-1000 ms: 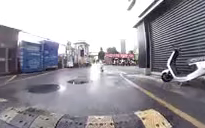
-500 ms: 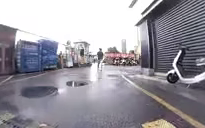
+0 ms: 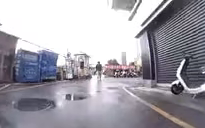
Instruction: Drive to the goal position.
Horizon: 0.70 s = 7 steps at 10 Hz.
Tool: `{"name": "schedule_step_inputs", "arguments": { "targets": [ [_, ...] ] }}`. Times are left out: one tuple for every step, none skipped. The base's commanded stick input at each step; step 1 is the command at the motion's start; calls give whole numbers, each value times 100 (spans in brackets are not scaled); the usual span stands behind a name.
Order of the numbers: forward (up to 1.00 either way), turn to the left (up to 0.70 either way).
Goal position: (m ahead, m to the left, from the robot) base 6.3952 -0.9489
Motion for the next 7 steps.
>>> {"name": "schedule_step_inputs", "arguments": {
  "targets": [
    [45, 0],
    [45, 0],
    [45, 0],
    [45, 0],
    [45, 0],
    [45, 0],
    [45, 0]
  ]
}}
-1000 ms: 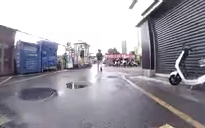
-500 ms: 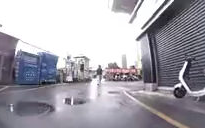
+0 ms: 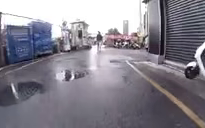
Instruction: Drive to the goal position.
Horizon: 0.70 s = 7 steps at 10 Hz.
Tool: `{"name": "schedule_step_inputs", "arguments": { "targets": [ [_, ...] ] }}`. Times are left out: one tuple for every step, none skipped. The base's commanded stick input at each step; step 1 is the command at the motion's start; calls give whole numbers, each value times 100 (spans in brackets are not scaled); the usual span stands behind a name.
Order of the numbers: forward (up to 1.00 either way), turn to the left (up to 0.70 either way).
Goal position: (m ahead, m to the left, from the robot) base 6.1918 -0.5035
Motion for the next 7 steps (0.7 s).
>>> {"name": "schedule_step_inputs", "arguments": {
  "targets": [
    [70, 0],
    [70, 0],
    [70, 0],
    [70, 0],
    [70, 0],
    [70, 0],
    [70, 0]
  ]
}}
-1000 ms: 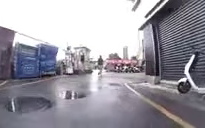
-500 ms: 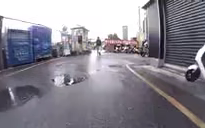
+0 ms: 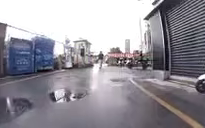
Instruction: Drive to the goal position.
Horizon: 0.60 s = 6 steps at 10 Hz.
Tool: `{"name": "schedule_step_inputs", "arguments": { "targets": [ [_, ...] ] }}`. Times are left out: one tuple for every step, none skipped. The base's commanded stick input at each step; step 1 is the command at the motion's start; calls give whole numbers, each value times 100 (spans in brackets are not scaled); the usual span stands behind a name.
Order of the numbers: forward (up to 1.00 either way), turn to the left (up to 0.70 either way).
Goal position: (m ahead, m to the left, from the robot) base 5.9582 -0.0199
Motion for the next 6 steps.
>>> {"name": "schedule_step_inputs", "arguments": {
  "targets": [
    [70, 0],
    [70, 0],
    [70, 0],
    [70, 0],
    [70, 0],
    [70, 0]
  ]
}}
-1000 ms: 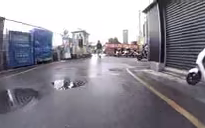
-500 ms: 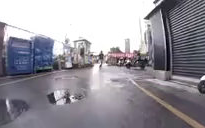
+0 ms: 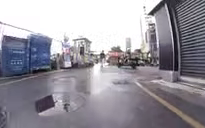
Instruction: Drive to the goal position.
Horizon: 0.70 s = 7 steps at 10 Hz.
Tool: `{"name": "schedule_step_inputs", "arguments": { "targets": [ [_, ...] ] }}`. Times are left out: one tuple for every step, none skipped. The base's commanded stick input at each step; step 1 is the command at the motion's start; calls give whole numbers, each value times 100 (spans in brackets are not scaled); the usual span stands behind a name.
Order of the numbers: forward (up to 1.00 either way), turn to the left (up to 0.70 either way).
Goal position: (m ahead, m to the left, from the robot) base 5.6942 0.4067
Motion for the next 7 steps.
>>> {"name": "schedule_step_inputs", "arguments": {
  "targets": [
    [70, 0],
    [70, 0],
    [70, 0],
    [70, 0],
    [70, 0],
    [70, 0],
    [70, 0]
  ]
}}
